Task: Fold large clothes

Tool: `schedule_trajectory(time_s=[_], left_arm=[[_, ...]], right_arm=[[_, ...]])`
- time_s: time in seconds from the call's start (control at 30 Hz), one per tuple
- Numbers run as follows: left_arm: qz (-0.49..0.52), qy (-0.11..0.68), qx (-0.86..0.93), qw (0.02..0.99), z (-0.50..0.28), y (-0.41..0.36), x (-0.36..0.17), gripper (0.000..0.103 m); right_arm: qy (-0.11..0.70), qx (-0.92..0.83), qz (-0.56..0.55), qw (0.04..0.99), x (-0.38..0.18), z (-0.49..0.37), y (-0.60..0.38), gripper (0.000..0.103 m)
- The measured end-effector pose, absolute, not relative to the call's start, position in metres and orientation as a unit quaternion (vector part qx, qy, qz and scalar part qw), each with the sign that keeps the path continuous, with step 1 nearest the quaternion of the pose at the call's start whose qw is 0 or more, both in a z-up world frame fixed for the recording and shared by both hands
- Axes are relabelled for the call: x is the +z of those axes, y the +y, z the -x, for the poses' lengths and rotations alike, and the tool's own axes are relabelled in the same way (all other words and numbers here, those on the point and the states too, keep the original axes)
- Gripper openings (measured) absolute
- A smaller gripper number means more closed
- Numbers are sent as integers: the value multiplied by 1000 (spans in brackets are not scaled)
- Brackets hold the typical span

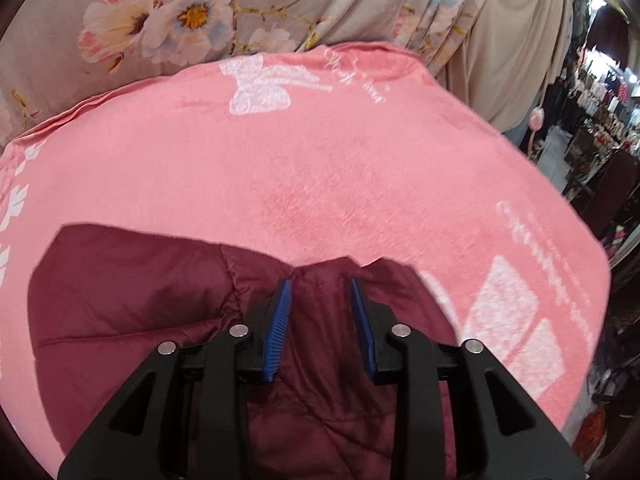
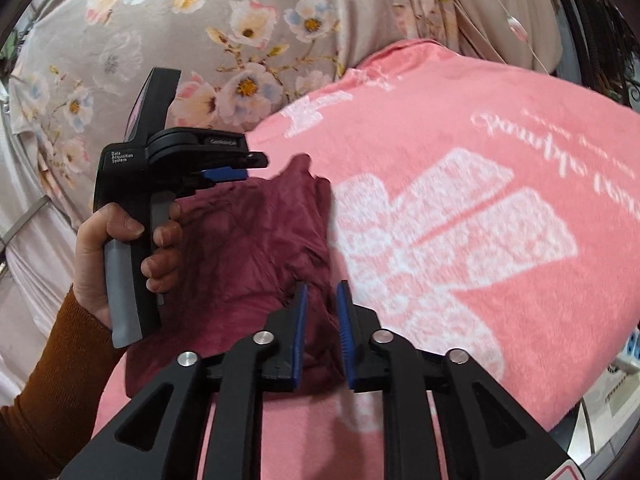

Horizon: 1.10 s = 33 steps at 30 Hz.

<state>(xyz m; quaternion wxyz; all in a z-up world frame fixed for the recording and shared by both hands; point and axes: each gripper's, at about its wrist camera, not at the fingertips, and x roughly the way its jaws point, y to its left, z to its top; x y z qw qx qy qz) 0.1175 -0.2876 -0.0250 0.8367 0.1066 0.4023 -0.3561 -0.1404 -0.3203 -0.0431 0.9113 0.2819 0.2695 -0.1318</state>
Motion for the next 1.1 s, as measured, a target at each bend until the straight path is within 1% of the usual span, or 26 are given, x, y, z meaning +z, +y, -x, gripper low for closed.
schedule_trajectory(time_s=[0.03, 0.13, 0.27, 0.5, 0.67, 0.93, 1.1], left_arm=[[-104, 403, -363, 833, -116, -289, -20, 31], [-122, 425, -385, 810, -111, -311, -17, 31], [-163, 440, -368, 803, -117, -337, -38, 32], [-158, 469, -341, 799, -142, -343, -77, 32], [-165, 460, -338, 805, -142, -345, -87, 32], [-176, 437, -335, 816, -141, -345, -95, 32], [-172, 421, -337, 824, -136, -343, -89, 33]], right_arm=[[268, -132, -278, 913, -40, 137, -321, 6], [277, -130, -275, 911, -38, 119, -320, 2], [297, -122, -280, 905, -47, 109, -316, 1], [338, -114, -289, 888, -75, 95, -314, 0], [360, -115, -281, 882, -89, 87, -311, 0], [352, -107, -294, 882, -99, 88, -314, 0], [365, -92, -322, 869, -92, 92, -325, 0]])
